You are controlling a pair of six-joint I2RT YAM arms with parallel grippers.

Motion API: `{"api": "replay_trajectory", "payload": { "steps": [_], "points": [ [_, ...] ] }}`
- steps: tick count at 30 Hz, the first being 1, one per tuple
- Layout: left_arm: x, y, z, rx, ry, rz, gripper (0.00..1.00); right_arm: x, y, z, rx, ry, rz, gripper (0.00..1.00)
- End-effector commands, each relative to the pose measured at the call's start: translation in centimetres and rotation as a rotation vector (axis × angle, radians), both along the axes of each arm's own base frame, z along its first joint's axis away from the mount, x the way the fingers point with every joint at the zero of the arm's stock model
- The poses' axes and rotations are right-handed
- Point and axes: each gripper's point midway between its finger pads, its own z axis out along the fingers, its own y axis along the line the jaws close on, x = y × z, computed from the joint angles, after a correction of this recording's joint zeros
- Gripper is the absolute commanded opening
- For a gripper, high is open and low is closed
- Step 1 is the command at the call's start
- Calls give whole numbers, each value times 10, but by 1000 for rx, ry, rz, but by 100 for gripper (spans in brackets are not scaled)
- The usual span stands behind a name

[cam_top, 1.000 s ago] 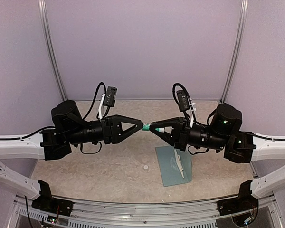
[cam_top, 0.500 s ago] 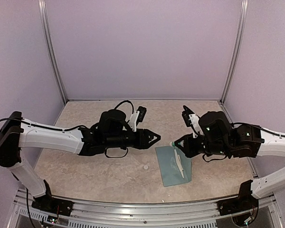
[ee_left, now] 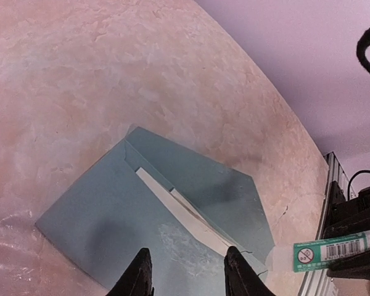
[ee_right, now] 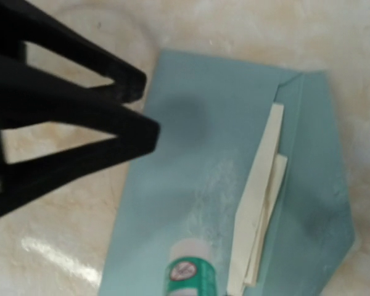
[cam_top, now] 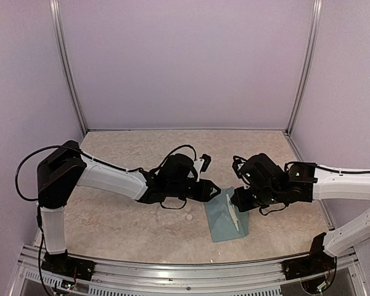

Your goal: Place the letter into the envelope and seal it

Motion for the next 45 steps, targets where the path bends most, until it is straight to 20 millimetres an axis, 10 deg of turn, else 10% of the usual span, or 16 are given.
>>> {"api": "replay_trajectory", "payload": {
  "steps": [1,19,45],
  "points": [
    [4,-10,-22,31,2,-36,37,-3,1,-20,1,66,1,0],
    [6,-7,-96,170,42,-48,32,-2,-2,-71,-66,157,-46,0],
    [4,0,-105,215,44,-54,31,21,-11,-88,-125,87,-136,0]
  ]
}}
